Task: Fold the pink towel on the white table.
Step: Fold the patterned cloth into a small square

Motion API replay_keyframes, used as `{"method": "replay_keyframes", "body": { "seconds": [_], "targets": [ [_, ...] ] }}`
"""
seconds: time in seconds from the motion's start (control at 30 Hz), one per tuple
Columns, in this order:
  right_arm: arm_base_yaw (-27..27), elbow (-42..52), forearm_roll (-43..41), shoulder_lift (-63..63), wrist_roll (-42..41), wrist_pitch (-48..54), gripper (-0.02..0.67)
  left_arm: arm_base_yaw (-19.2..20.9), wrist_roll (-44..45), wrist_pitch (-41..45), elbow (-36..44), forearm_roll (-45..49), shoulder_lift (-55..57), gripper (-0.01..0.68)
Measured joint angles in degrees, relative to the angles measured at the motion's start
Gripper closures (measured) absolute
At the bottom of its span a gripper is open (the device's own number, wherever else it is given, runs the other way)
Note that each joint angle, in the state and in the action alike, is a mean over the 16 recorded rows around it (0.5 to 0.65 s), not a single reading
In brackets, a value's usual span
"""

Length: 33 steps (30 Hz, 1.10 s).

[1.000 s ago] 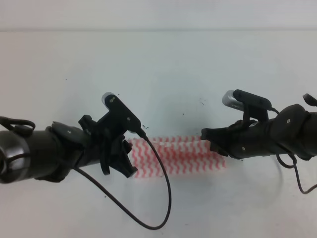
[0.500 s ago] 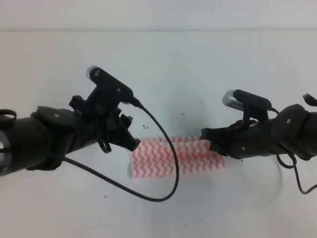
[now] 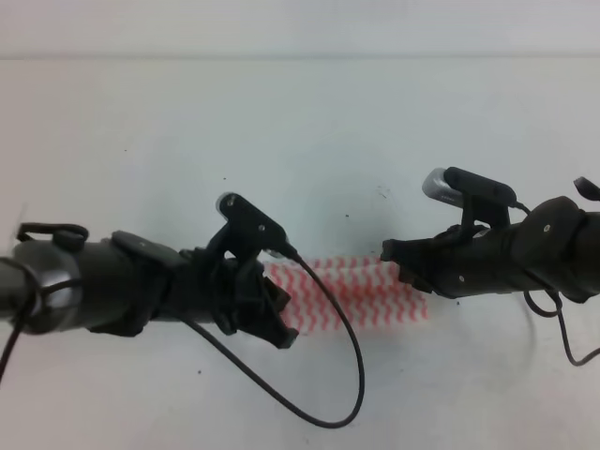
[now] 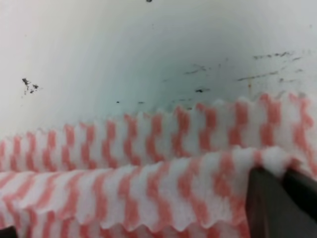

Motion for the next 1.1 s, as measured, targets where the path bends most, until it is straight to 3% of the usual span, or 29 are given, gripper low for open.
{"method": "replay_keyframes", "body": {
  "seconds": [0.33, 0.87, 1.1],
  "targets": [
    [0.0, 0.0, 1.2, -0.1, 0.0, -0.3, 0.651, 0.0, 0.4, -0.7, -0.2, -0.2, 4.3, 0.675],
    [0.0, -0.6, 2.6, -0.3, 0.0, -9.1, 0.421, 0.0, 1.4, -0.6, -0.3, -0.2, 5.1, 0.675],
    [0.0, -2.6, 2.0, -0.1, -0.7, -8.2, 0.441, 0.0, 2.8, -0.5, -0.2, -0.1, 5.1, 0.675]
  ]
}}
